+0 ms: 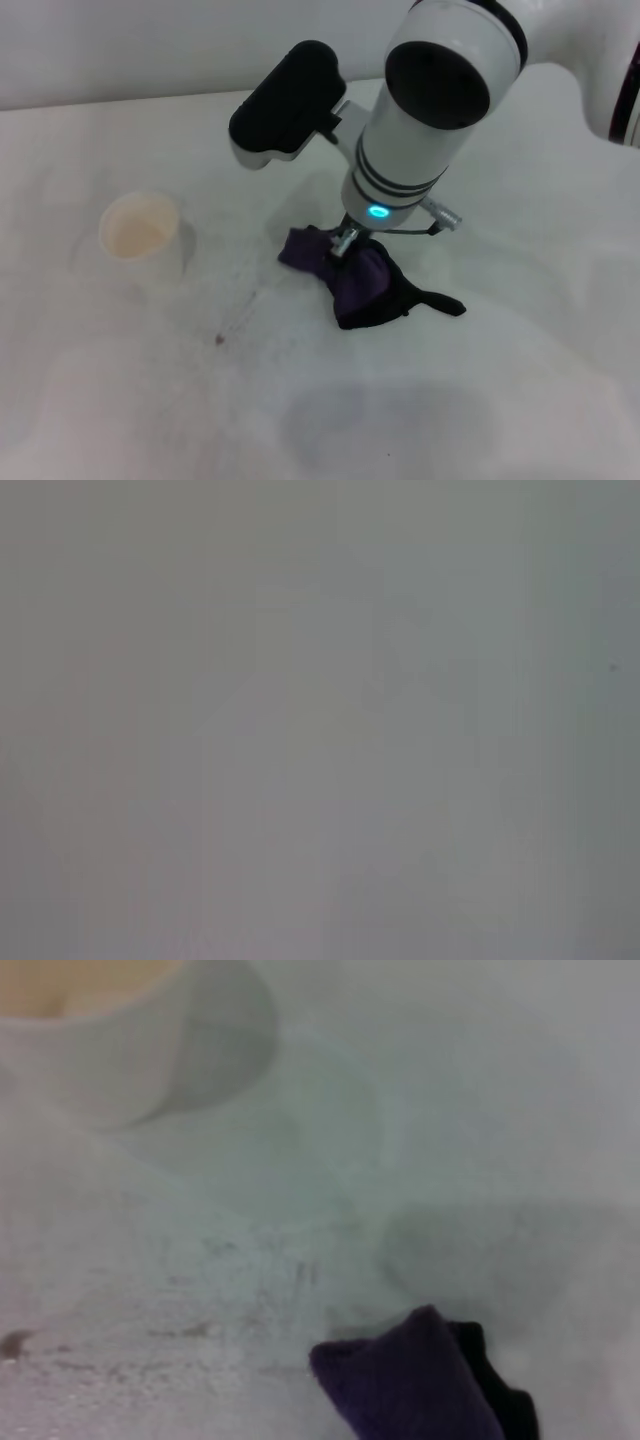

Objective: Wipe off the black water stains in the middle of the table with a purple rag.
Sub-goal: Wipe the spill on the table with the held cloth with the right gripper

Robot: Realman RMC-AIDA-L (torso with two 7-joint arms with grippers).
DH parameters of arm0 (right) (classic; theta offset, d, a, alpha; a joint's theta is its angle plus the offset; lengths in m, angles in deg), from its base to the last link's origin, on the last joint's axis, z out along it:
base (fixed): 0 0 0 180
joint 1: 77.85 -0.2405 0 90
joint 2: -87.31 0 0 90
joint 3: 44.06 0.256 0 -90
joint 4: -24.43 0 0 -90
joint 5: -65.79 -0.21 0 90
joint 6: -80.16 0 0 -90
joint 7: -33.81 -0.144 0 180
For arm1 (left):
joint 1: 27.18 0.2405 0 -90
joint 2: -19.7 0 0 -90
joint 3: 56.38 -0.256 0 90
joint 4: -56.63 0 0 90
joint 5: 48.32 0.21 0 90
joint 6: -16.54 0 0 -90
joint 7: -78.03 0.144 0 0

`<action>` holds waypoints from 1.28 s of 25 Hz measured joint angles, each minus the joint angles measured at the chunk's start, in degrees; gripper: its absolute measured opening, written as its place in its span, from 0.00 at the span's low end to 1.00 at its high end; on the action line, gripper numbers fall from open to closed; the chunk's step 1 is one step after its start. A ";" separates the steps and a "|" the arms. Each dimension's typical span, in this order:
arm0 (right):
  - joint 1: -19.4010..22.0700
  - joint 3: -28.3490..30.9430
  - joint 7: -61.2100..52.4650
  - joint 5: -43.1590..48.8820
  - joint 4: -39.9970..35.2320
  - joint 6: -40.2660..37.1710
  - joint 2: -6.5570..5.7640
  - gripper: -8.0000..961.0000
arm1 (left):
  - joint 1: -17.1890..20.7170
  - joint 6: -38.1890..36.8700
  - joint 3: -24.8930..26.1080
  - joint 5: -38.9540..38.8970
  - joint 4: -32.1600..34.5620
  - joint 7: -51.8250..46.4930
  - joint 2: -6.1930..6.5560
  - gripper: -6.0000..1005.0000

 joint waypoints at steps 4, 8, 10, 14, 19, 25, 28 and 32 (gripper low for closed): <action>-0.81 -3.35 0.33 -5.66 -2.81 -1.60 -0.02 0.06 | -0.28 -0.01 0.00 0.08 -0.13 0.00 0.01 0.89; -3.98 -9.74 0.45 -13.27 -5.16 -3.63 0.00 0.06 | -0.42 -0.01 0.00 0.01 -0.21 0.00 0.00 0.89; -5.56 -12.22 1.06 -17.14 -5.31 -4.19 0.00 0.06 | -0.42 0.07 0.00 -0.02 -0.21 0.00 -0.03 0.89; -5.61 -12.70 5.23 -22.53 -6.95 -4.33 -0.02 0.06 | -0.27 0.42 -0.13 -0.03 -0.21 0.00 -0.19 0.89; -5.87 -12.80 8.57 -25.37 -8.28 -4.21 -0.01 0.06 | 0.19 0.61 -0.05 -0.04 -0.27 0.00 -0.40 0.89; -6.23 -11.35 4.98 -18.35 -4.05 -4.80 0.00 0.06 | 0.62 0.69 -0.01 -0.11 -0.29 0.00 -0.44 0.89; -5.62 -8.42 3.52 -13.05 -1.65 -4.25 0.00 0.06 | 0.66 0.70 0.01 -0.12 -0.29 0.00 -0.43 0.89; -2.86 -2.53 3.45 -5.69 -0.74 -1.58 -0.01 0.06 | 0.65 0.65 0.07 -0.13 -0.27 0.00 -0.42 0.89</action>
